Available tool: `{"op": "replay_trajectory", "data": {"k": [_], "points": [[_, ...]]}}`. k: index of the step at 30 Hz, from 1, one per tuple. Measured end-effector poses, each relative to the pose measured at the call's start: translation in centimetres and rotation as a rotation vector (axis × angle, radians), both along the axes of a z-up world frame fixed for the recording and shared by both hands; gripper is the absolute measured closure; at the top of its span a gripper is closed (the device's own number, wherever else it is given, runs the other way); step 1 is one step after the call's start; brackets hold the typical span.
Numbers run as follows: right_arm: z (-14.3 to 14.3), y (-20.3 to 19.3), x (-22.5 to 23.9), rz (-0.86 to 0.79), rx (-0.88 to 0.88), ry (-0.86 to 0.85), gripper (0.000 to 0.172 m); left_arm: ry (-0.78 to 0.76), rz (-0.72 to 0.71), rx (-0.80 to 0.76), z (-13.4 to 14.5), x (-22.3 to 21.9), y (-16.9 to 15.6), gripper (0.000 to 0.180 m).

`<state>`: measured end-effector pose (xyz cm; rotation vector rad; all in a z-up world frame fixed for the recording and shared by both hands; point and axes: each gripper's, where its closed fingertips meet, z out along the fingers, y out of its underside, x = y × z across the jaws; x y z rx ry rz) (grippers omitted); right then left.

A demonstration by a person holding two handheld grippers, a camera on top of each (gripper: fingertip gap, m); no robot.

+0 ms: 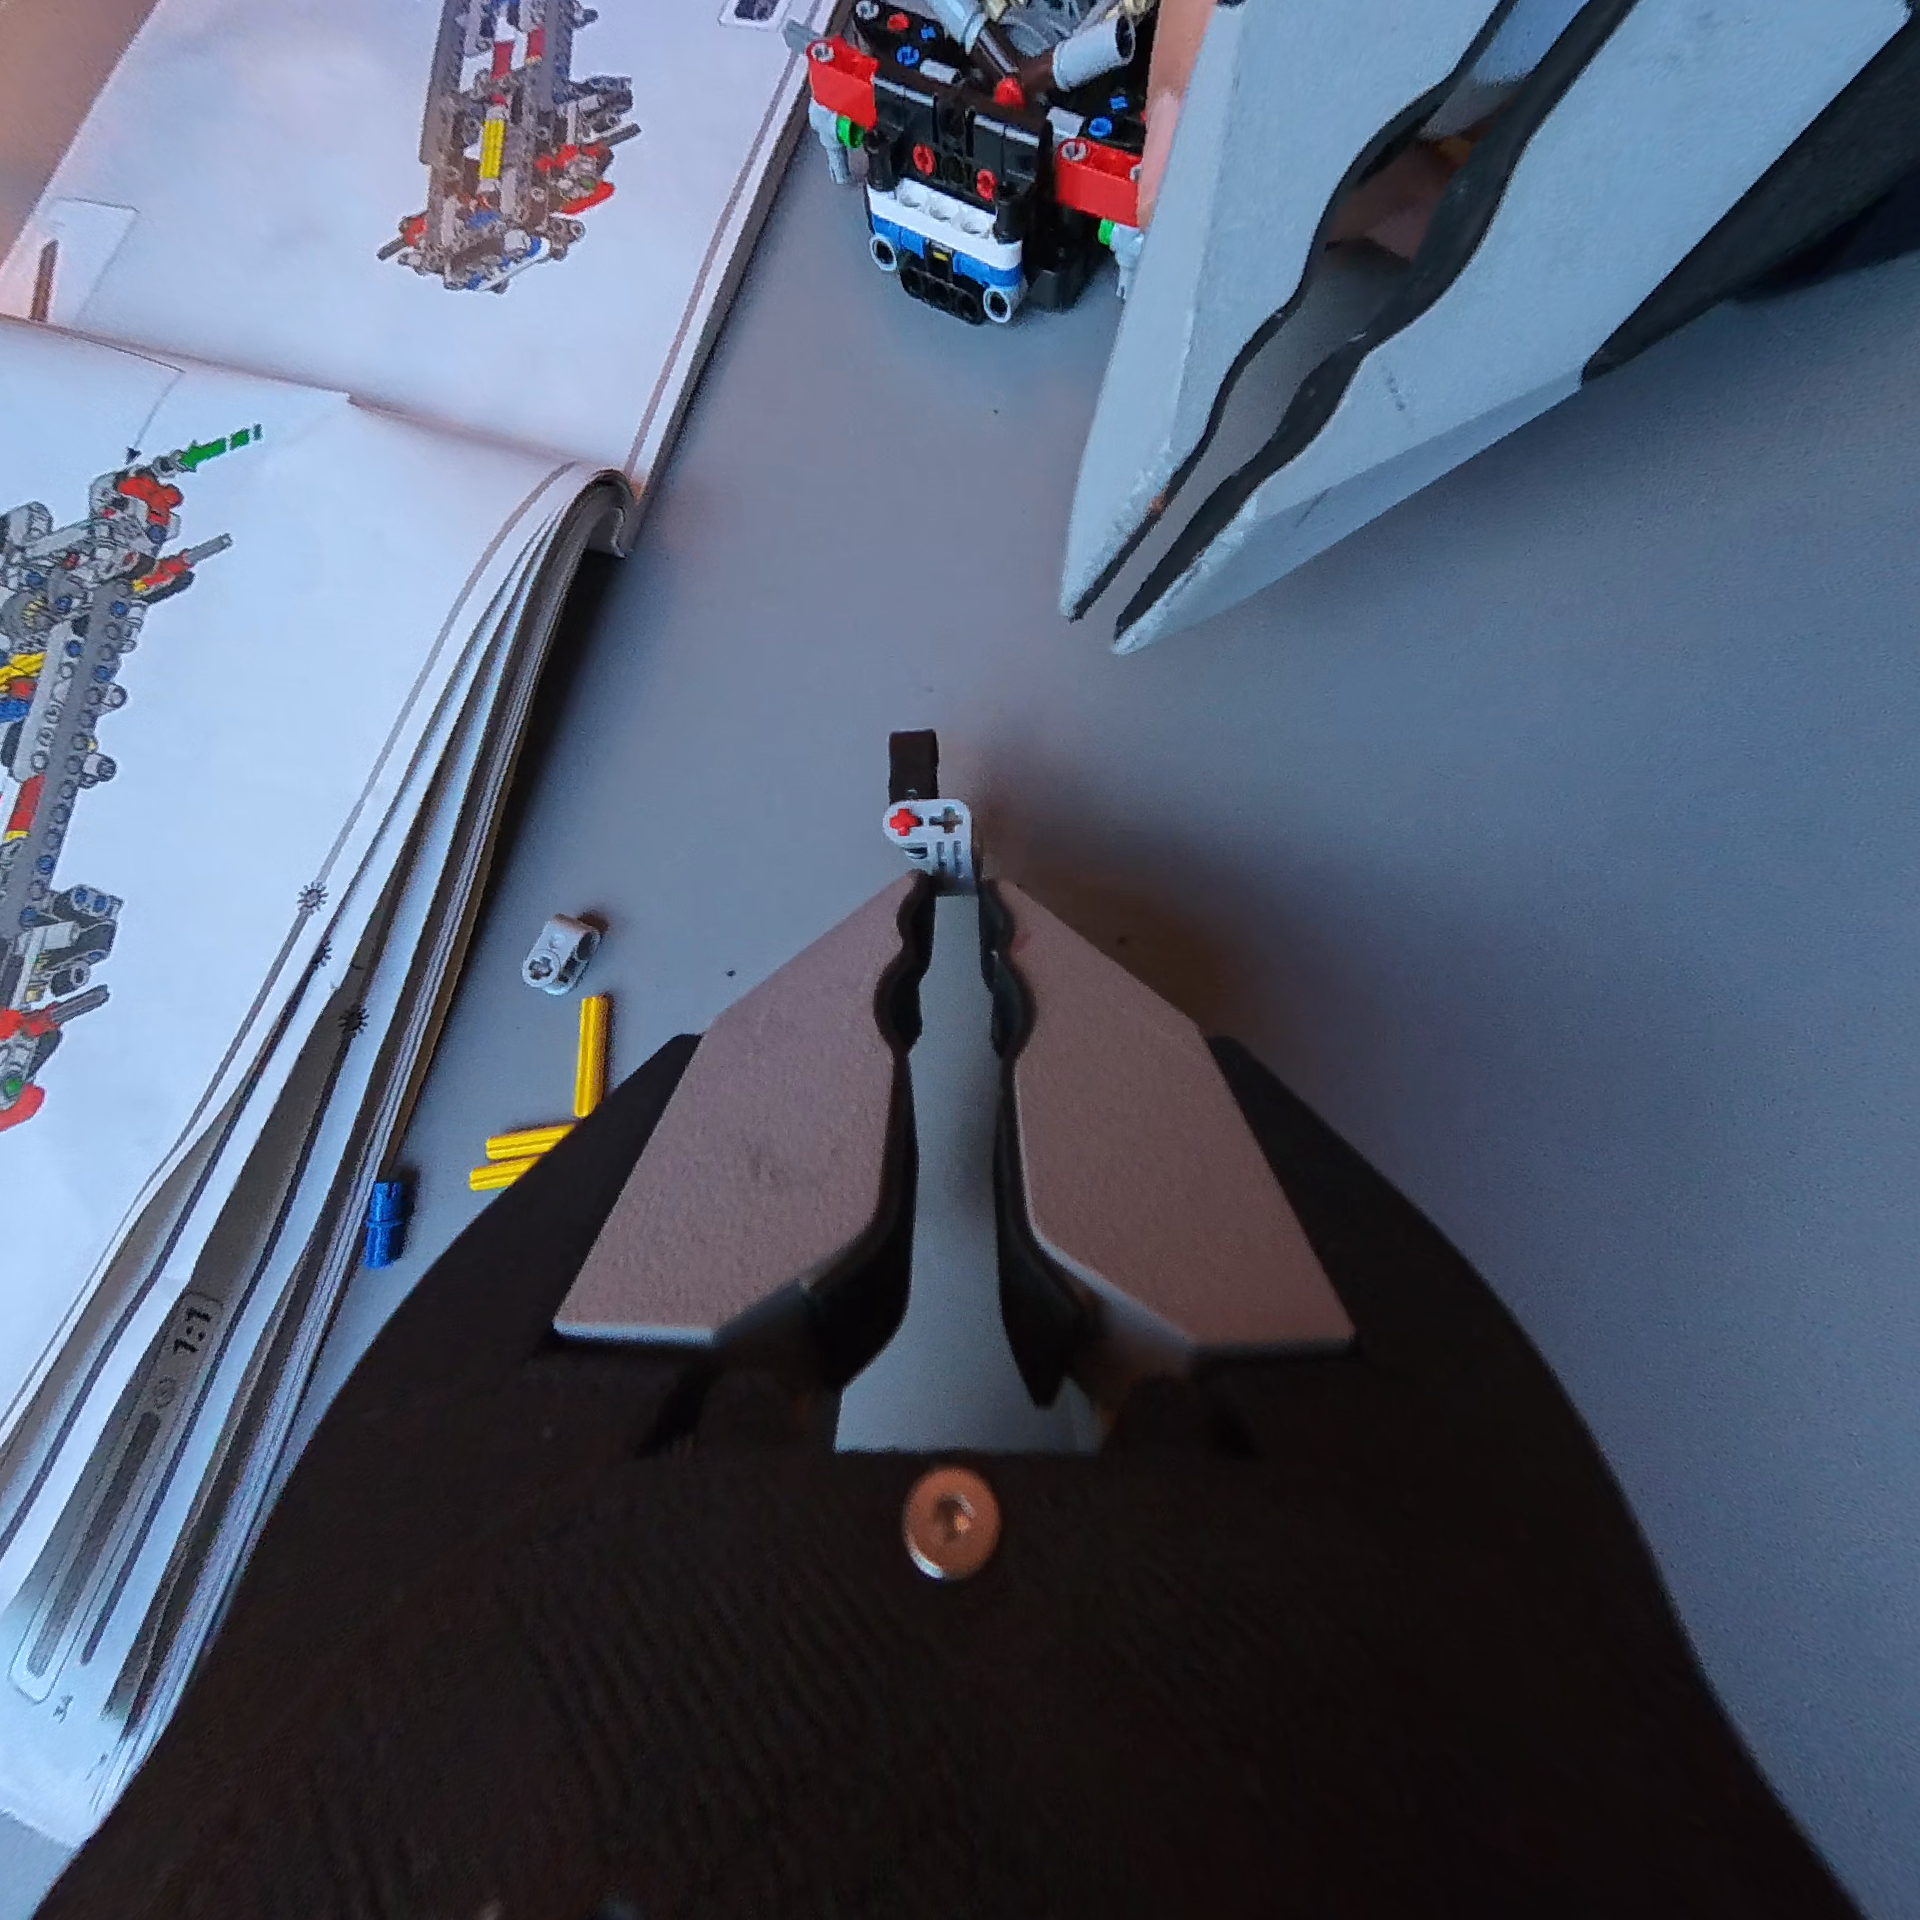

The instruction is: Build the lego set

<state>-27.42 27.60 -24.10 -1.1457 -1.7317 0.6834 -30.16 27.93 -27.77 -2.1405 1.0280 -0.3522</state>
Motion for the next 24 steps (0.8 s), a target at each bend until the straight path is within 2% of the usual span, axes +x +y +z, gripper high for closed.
{"op": "replay_trajectory", "data": {"k": [8,16,21,24], "points": [[0.3,0.3,0.1,-0.011,-0.003,0.015,0.171,-0.063,0.016,0.032,1.2,0.0,0.3,0.174],[0.4,0.6,0.1,-0.026,-0.009,0.019,0.170,-0.052,-0.003,0.047,1.2,0.3,0.2,0.174],[0.3,0.9,0.1,-0.037,-0.038,0.016,0.157,-0.051,-0.070,0.106,2.2,1.1,-0.4,0.174],[0.7,0.8,0.2,-0.033,-0.031,0.033,0.156,-0.037,-0.111,0.161,2.8,1.4,-0.7,0.174]]}}
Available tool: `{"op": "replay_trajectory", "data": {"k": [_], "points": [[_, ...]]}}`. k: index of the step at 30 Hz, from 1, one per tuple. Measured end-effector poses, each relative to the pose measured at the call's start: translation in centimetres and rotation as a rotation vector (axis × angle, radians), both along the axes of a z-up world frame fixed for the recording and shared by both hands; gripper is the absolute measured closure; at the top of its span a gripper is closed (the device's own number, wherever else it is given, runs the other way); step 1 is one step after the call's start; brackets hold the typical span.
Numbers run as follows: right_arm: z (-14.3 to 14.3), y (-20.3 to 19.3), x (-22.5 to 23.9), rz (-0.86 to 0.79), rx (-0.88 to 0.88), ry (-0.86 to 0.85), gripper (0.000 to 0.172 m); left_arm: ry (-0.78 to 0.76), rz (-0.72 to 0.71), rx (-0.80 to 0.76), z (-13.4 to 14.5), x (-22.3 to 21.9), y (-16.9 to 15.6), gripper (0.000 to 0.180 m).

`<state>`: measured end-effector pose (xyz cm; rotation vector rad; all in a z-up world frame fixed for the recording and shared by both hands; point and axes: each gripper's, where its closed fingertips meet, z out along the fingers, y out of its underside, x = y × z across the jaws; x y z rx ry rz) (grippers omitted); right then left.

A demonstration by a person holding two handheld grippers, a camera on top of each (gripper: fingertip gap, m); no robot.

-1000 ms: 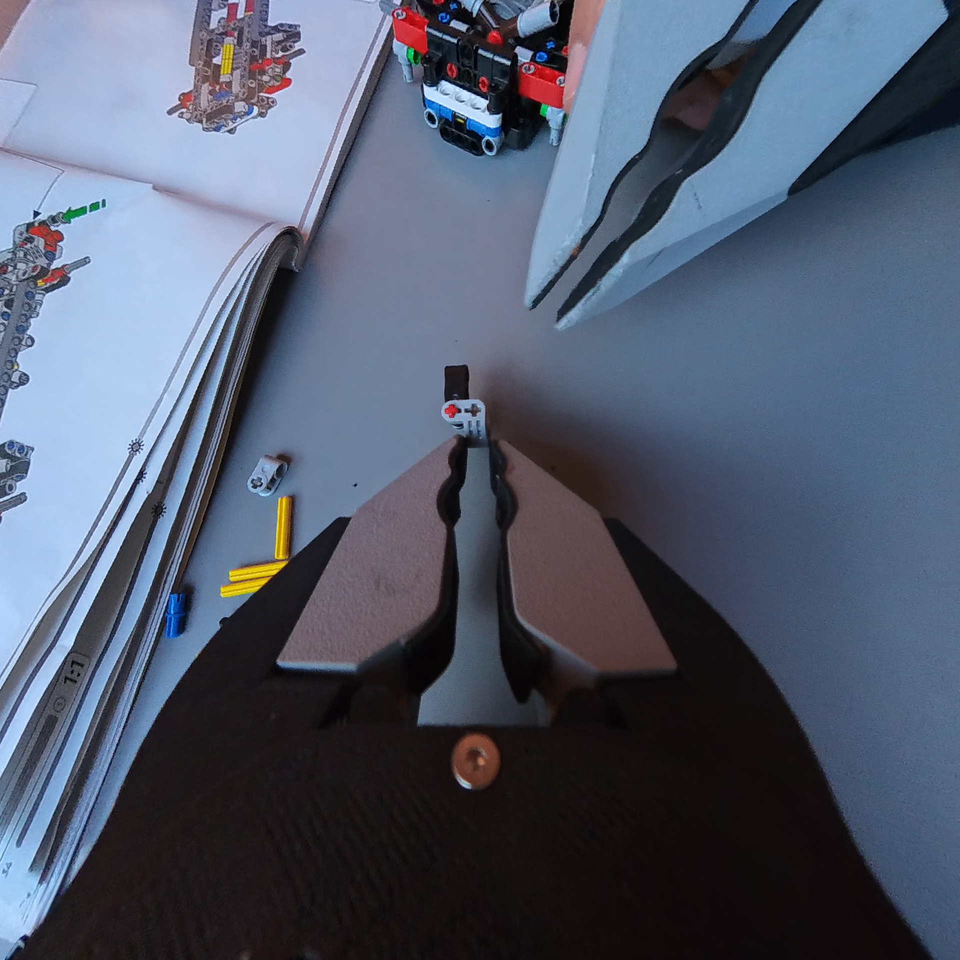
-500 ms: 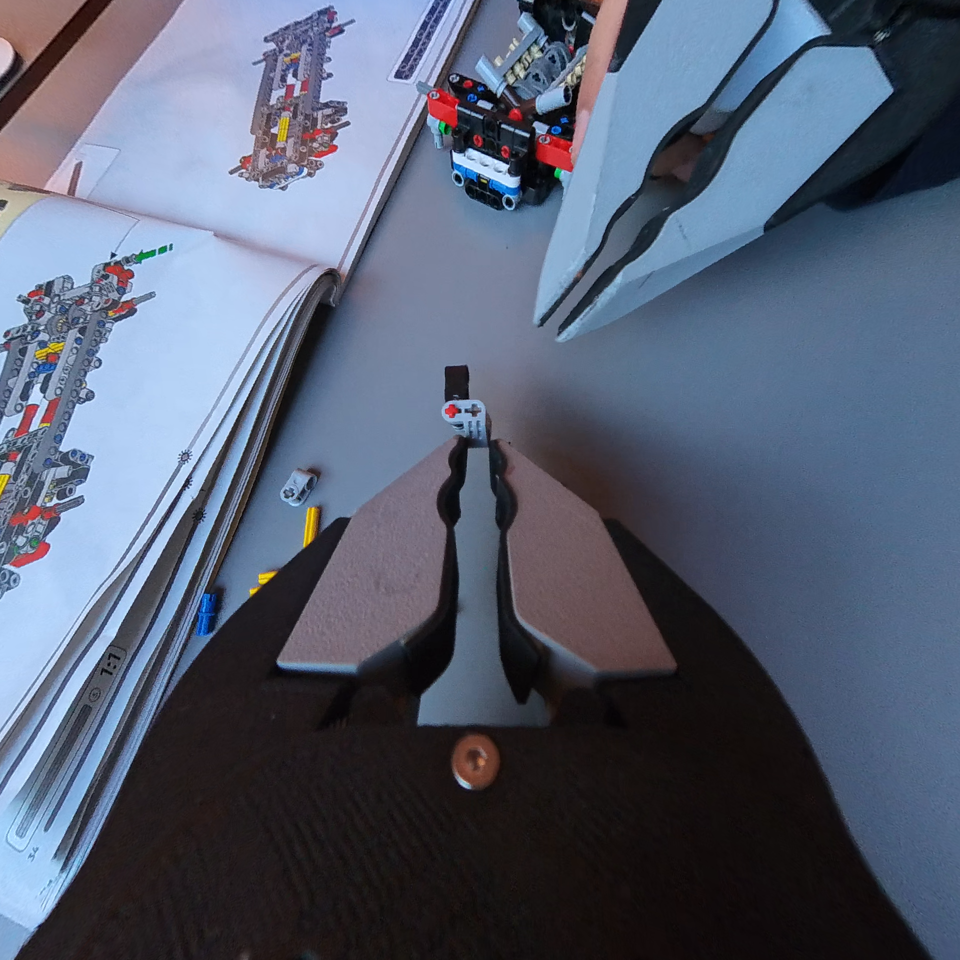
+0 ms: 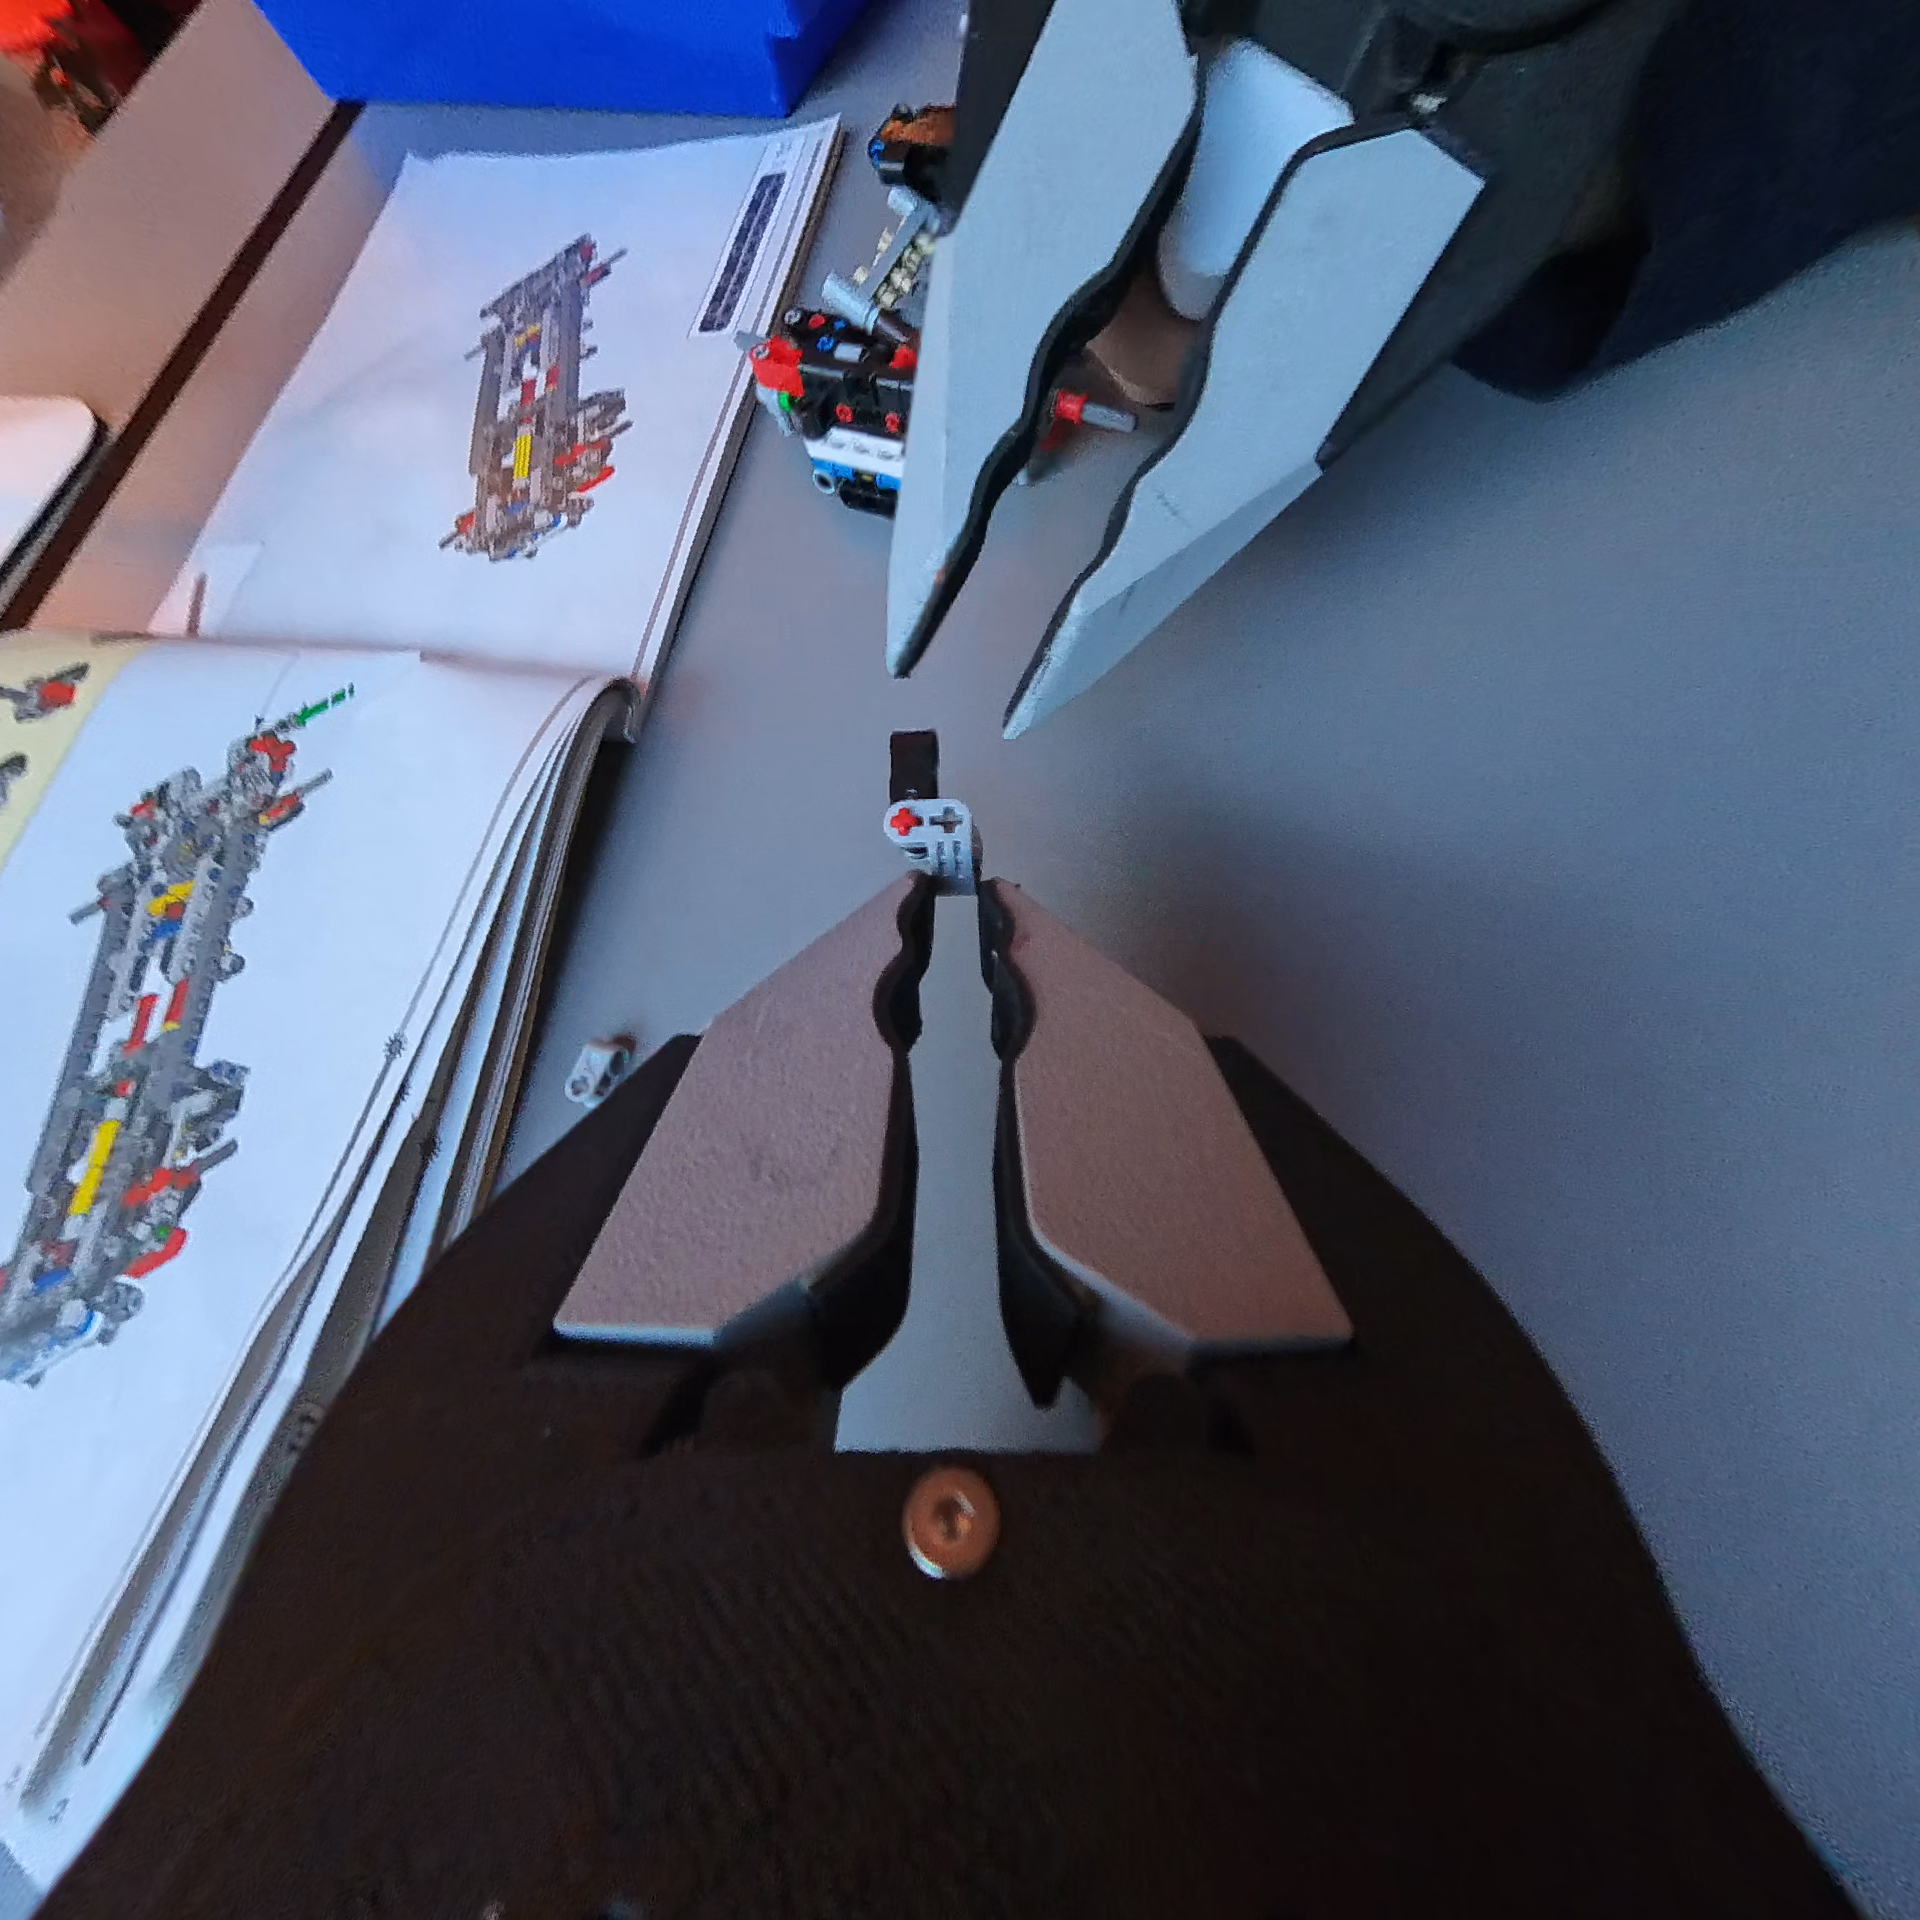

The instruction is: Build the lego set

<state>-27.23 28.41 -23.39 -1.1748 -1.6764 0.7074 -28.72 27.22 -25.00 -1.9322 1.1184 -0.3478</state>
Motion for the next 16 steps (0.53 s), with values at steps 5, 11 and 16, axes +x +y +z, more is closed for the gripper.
{"op": "replay_trajectory", "data": {"k": [5,11,16], "points": [[0.3,0.1,0.2,0.002,0.008,0.010,0.155,0.033,-0.031,0.062,0.3,0.2,-0.2,0.174],[1.3,-1.0,0.2,0.047,0.032,0.061,0.145,-0.382,-0.078,-0.186,3.3,1.6,-1.4,0.175],[2.7,-1.7,0.2,0.087,-0.019,0.130,0.139,-1.113,-0.250,-0.745,8.0,0.2,-2.6,0.175]]}}
